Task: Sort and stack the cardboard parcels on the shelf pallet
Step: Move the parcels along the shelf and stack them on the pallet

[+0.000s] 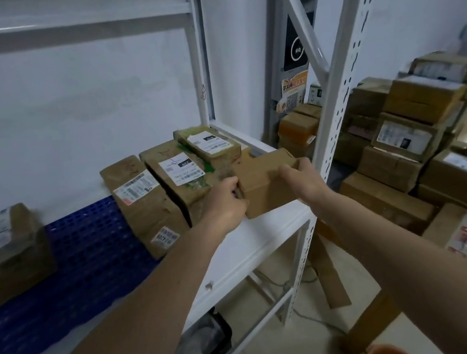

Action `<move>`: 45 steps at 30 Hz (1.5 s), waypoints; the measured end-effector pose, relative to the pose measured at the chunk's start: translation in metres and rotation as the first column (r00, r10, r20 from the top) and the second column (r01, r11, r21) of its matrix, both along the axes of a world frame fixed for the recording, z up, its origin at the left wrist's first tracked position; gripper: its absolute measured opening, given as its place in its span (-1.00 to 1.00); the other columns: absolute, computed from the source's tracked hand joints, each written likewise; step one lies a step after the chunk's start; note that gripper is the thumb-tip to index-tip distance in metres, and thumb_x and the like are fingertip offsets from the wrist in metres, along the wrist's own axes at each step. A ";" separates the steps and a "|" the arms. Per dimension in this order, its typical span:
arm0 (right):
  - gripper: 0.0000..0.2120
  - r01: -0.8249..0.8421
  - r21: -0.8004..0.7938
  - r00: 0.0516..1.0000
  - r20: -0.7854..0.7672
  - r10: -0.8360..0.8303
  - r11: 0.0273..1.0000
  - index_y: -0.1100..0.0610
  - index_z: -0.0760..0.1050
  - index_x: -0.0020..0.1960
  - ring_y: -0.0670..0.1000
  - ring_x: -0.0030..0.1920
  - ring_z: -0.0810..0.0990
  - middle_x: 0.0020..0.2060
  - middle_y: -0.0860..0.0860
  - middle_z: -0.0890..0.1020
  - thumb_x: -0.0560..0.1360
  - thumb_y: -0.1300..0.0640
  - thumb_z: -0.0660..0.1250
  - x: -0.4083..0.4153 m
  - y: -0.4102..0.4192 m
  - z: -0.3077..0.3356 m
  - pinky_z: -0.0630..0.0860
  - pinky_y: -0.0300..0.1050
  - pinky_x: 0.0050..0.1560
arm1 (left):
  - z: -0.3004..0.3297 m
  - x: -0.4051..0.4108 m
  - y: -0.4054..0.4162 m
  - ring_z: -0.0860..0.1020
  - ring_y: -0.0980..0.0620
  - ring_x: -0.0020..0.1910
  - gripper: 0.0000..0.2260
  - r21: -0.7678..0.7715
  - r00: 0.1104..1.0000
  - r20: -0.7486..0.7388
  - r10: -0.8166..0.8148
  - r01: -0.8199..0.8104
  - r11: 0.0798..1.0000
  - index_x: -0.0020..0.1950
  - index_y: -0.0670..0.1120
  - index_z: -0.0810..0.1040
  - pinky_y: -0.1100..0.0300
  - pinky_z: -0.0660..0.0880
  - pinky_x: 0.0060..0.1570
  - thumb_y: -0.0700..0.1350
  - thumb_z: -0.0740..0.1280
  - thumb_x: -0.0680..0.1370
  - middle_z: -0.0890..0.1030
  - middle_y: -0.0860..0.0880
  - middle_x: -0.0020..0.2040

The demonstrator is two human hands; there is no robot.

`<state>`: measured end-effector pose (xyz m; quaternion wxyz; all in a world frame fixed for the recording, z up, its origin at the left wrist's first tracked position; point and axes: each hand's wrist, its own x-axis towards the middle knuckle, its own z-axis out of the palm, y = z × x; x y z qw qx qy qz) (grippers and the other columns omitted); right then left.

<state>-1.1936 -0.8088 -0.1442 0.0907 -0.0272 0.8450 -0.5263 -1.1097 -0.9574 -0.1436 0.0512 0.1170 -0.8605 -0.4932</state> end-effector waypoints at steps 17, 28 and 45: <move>-0.52 -0.088 -0.048 0.976 0.198 0.096 0.995 0.06 0.17 0.43 0.00 0.08 0.39 0.13 -0.01 0.38 0.58 -0.06 0.18 -0.121 -0.045 -0.049 0.36 -0.05 0.09 | -0.027 -0.107 -0.026 0.22 -0.11 0.43 -0.76 -0.505 0.982 0.070 0.177 -0.118 0.855 0.17 -0.14 0.56 -0.10 0.22 0.40 -0.14 0.29 0.52 0.18 0.02 0.54; -0.78 -0.216 -0.094 0.956 0.182 0.231 0.972 -0.01 0.27 0.17 -0.12 -0.17 0.44 -0.10 -0.07 0.45 0.57 -0.03 0.19 -0.140 -0.056 -0.071 0.40 -0.08 -0.07 | -0.038 -0.107 -0.012 0.06 -0.08 0.53 -0.51 -0.506 0.916 0.152 0.372 -0.251 0.825 0.47 -0.10 0.33 -0.06 0.01 0.50 -0.05 0.30 0.55 0.10 0.00 0.57; -0.55 -0.160 -0.293 0.919 0.303 0.251 0.943 -0.02 0.32 0.29 -0.06 -0.11 0.45 -0.10 -0.08 0.44 0.47 -0.14 0.29 -0.153 -0.063 -0.088 0.34 -0.16 -0.30 | -0.043 -0.101 -0.009 0.09 -0.07 0.52 -0.44 -0.772 0.897 0.071 0.437 -0.228 0.593 0.55 -0.16 0.07 0.12 0.08 0.45 -0.30 0.19 0.58 0.12 -0.11 0.56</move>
